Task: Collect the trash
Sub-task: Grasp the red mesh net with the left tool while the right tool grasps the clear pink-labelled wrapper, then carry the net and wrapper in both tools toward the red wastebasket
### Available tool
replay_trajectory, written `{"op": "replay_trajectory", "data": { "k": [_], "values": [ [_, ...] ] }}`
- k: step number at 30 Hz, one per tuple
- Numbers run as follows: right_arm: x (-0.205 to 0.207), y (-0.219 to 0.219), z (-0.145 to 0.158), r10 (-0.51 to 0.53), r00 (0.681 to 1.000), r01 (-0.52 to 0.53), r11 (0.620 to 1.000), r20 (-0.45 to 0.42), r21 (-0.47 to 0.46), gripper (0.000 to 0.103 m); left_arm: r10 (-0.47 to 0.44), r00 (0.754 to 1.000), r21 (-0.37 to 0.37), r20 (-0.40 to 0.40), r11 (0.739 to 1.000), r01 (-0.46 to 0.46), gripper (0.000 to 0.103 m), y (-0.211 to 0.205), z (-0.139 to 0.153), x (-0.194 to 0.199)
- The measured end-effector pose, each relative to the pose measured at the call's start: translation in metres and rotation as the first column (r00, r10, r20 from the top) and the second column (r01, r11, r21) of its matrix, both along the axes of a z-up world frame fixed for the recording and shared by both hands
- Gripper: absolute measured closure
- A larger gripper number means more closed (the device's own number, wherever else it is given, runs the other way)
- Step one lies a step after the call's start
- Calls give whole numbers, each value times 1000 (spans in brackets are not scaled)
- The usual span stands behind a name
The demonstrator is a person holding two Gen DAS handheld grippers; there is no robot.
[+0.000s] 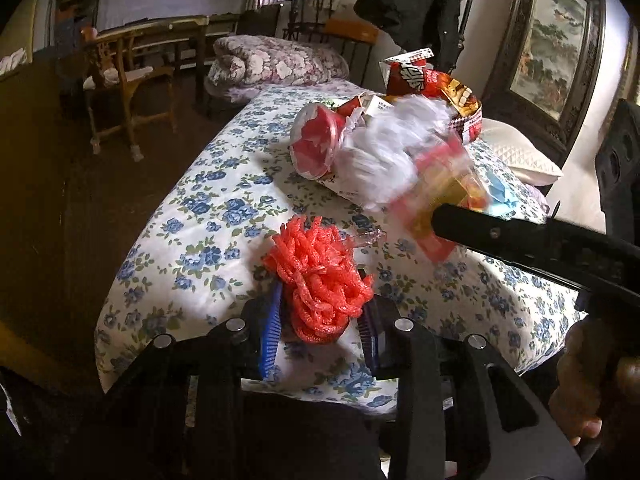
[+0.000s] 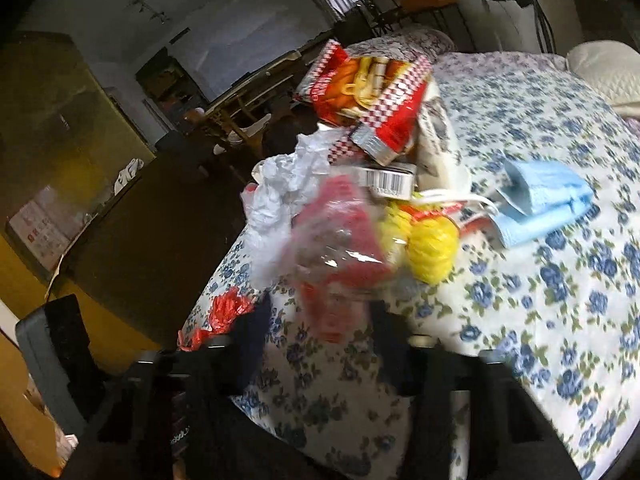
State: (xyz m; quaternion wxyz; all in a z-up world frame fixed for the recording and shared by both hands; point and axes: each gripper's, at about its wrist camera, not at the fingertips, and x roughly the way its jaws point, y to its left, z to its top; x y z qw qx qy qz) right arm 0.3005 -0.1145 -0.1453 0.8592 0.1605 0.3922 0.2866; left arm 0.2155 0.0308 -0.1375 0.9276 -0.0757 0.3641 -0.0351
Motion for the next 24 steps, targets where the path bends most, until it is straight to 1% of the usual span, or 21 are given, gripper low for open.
{"op": "replay_trajectory", "data": {
  "k": [3, 5, 11, 14, 18, 22, 24],
  "values": [
    [-8, -7, 5, -11, 1000, 11, 1000, 28, 1, 84, -5, 1000, -23, -11, 1000, 5, 69, 4, -1, 2],
    [-16, -16, 12, -22, 998, 23, 1000, 59, -4, 85, -8, 1000, -33, -16, 999, 8, 69, 5, -1, 3],
    [-40, -50, 43, -106, 980, 114, 993, 169, -35, 85, -23, 1000, -49, 1, 999, 23, 69, 5, 10, 0],
    [-42, -70, 51, -136, 974, 144, 989, 181, -31, 85, -40, 999, -75, 18, 996, 41, 69, 1, 23, -3],
    [-51, -89, 61, -165, 969, 170, 985, 186, -13, 85, -79, 996, -45, 51, 996, 81, 69, -12, 40, -9],
    [-69, -110, 68, -174, 962, 185, 982, 209, -30, 85, -126, 989, -51, 79, 990, 130, 69, -29, 59, -19],
    [-79, -121, 72, -180, 959, 191, 981, 218, -32, 85, -152, 984, -38, 97, 987, 156, 69, -41, 69, -25]
  ]
}}
